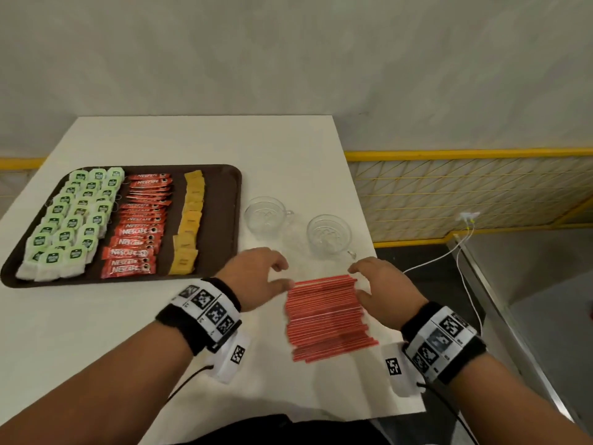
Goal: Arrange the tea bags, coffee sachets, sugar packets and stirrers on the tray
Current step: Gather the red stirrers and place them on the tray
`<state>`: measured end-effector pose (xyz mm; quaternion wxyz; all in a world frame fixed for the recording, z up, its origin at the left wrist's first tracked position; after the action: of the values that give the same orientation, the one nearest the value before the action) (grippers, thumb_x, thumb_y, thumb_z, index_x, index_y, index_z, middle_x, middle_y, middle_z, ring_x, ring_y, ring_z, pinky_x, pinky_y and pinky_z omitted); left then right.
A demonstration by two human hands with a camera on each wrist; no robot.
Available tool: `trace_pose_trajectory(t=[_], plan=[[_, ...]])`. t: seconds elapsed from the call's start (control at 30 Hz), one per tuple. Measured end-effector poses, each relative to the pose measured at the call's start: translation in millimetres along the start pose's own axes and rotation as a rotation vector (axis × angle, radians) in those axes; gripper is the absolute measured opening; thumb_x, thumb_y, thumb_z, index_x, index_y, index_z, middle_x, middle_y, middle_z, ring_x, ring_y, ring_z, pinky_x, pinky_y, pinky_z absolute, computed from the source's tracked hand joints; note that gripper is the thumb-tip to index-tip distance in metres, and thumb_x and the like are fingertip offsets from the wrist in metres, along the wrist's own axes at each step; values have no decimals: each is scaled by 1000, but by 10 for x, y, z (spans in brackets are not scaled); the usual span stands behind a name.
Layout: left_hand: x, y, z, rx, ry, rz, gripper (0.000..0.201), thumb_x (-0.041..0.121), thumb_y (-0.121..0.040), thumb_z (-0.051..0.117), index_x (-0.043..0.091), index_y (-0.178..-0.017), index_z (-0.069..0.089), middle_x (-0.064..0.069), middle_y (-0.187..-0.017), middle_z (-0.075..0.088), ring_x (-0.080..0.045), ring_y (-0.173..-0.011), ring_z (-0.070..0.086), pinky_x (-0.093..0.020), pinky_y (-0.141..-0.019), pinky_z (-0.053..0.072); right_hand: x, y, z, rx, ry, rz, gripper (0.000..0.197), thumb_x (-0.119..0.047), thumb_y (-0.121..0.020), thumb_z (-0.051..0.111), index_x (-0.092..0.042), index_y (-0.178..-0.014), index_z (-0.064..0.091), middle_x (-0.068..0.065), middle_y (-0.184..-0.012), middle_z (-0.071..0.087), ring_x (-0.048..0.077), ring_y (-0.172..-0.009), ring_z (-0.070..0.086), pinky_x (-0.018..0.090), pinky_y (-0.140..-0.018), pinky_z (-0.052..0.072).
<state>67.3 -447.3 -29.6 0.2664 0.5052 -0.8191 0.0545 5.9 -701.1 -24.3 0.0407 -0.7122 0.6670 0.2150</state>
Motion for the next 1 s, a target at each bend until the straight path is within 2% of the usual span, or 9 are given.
trace_pose_trajectory(t=[0.1, 0.23, 0.37, 0.43, 0.5, 0.6, 0.73, 0.9, 1.0], plan=[[275, -153, 320, -123, -124, 38, 62, 61, -84, 59, 24, -132, 52, 3, -131, 53, -16, -117, 49, -35, -101, 42, 166, -71, -54, -129, 93, 41, 50, -13, -89, 61, -21, -136, 50, 2, -134, 52, 19, -124, 50, 28, -104, 40], [468, -234, 502, -170, -199, -3, 78, 71, -77, 59, 23, -136, 48, -1, -129, 48, -21, -118, 45, -41, -100, 43, 267, -125, -31, -236, 66, 19, 48, -7, -86, 61, -23, -130, 51, -1, -116, 58, 16, -106, 56, 28, -93, 48], [530, -213, 544, -181, -214, -23, 65, 63, -73, 70, 28, -125, 54, 4, -116, 52, -17, -109, 47, -34, -92, 44, 259, -147, 27, -215, 15, -71, 21, -14, -91, 59, -19, -112, 58, 1, -92, 67, 19, -86, 62, 31, -76, 53], [514, -200, 538, -180, -203, -32, 57, 55, -73, 73, 28, -121, 57, 5, -113, 53, -15, -105, 50, -32, -90, 45, 233, -144, 45, -197, -23, -105, 16, -15, -93, 54, -19, -107, 59, 1, -90, 68, 18, -81, 63, 29, -71, 52], [495, -189, 519, -182, -192, -35, 47, 48, -76, 74, 27, -116, 60, 5, -109, 56, -15, -102, 54, -32, -88, 47, 202, -144, 56, -173, -66, -142, 15, -16, -91, 59, -19, -105, 58, -1, -92, 67, 16, -80, 61, 29, -74, 53], [495, -183, 486, -188, -190, -36, 38, 46, -78, 72, 28, -110, 63, 7, -103, 57, -14, -94, 57, -34, -86, 49, 186, -157, 63, -140, -102, -175, 27, -27, -88, 68, -19, -111, 55, -2, -105, 54, 15, -86, 55, 30, -79, 48], [564, -170, 514, -213, -208, -22, 42, 50, -75, 73, 30, -111, 61, 8, -105, 55, -12, -95, 55, -32, -86, 48, 216, -209, 110, -246, -14, -206, 63, -40, -79, 76, -22, -134, 50, -3, -126, 43, 19, -107, 56, 35, -94, 48], [680, -208, 575, -205, -266, -15, 29, 39, -85, 65, 26, -111, 61, 3, -108, 58, -16, -97, 56, -29, -84, 44, 172, -232, 150, -238, 89, -300, 30, -34, -88, 66, -19, -115, 65, 2, -109, 55, 22, -99, 58, 35, -85, 47], [738, -222, 603, -214, -288, 0, 31, 40, -86, 62, 23, -112, 61, 0, -108, 59, -19, -98, 57, -32, -85, 45, 174, -230, 201, -216, 110, -304, 24, -33, -89, 62, -15, -106, 65, 5, -104, 58, 25, -95, 58, 35, -79, 45]])
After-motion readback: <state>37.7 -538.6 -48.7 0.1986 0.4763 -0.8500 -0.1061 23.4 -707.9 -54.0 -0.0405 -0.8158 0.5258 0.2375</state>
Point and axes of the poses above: each hand's wrist, its own y-axis away from the middle knuckle, its own z-axis out of the palm, x = y × z, the point moved 1 cm from there along -y, towards the middle knuckle
